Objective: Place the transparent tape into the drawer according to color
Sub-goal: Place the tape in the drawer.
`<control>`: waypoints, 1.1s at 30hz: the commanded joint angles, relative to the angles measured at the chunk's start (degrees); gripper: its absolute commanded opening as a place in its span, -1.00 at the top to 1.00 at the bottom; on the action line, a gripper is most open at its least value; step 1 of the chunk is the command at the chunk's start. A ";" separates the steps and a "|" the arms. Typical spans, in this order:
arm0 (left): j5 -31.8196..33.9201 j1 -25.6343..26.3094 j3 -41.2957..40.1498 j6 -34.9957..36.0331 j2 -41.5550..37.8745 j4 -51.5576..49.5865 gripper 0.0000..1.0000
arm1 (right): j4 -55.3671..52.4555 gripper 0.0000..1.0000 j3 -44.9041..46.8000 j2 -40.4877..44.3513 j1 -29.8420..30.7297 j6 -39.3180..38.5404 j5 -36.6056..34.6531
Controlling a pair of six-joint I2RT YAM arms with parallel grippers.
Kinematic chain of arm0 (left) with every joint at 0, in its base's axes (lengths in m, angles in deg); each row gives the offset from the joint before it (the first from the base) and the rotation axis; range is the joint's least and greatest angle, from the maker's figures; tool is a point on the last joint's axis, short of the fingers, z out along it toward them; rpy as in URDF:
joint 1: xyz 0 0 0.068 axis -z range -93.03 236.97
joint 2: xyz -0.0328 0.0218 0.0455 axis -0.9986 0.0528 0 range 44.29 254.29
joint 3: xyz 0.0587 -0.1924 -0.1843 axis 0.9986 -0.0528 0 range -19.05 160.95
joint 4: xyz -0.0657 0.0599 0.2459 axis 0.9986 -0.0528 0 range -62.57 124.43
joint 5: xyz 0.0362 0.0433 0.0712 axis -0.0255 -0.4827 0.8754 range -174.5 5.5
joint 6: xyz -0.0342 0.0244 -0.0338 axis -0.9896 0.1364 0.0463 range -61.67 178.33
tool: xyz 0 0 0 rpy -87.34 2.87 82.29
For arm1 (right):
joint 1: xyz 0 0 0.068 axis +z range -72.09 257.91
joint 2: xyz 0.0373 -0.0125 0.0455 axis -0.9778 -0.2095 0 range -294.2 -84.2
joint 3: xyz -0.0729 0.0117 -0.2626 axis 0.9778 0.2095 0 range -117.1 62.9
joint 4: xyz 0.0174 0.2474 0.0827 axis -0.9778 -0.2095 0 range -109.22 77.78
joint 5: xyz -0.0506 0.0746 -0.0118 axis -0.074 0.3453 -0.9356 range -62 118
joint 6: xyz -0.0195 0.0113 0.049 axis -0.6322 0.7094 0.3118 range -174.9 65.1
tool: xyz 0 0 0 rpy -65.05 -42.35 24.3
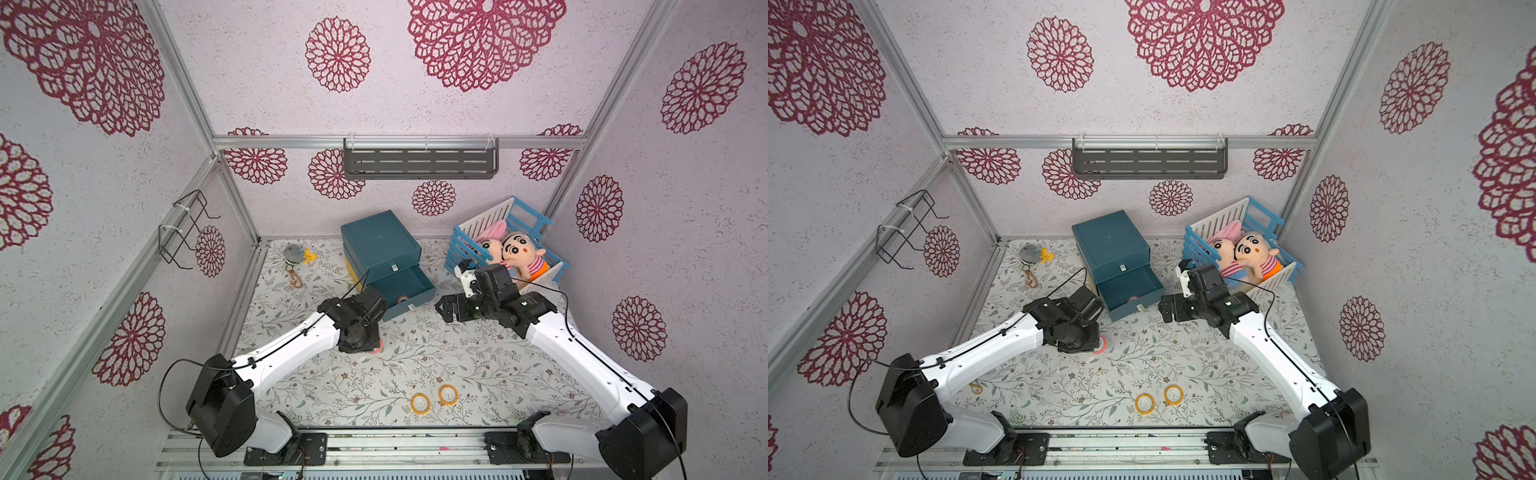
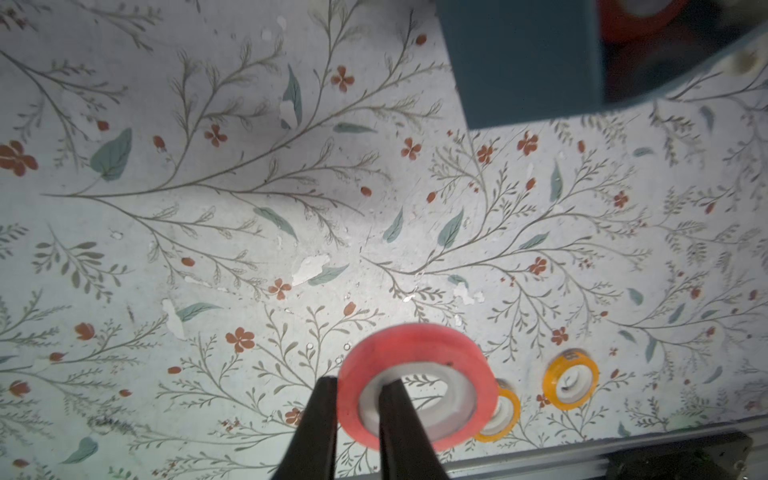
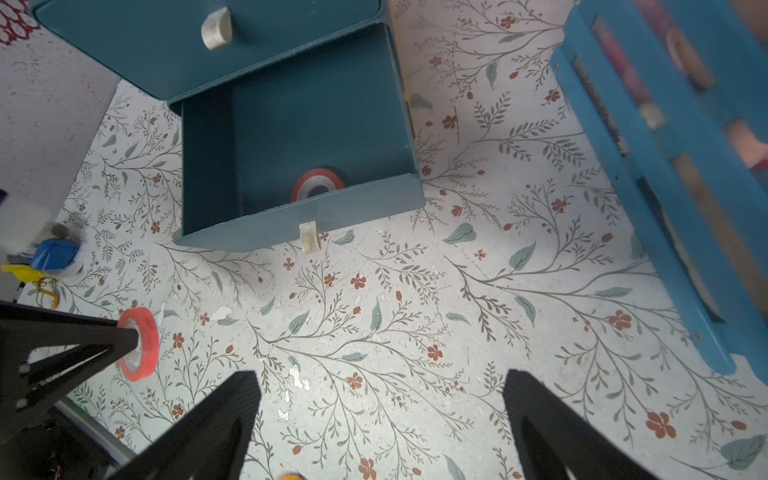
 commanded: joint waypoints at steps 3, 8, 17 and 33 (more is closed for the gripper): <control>2.88 -2.38 5.95 1.26 -0.65 0.85 1.00 | 2.73 -0.98 0.72 3.08 -0.72 1.51 1.28; 2.79 -3.71 11.09 2.88 2.50 2.17 1.00 | 2.51 -0.98 0.91 3.76 -0.96 1.65 1.40; 2.71 -5.44 19.05 4.22 9.50 5.74 1.00 | 2.54 -0.98 1.35 4.77 -1.30 1.98 1.34; 4.30 -5.35 25.72 5.44 19.24 7.06 0.83 | 2.26 -0.98 1.34 5.32 -1.67 1.89 1.28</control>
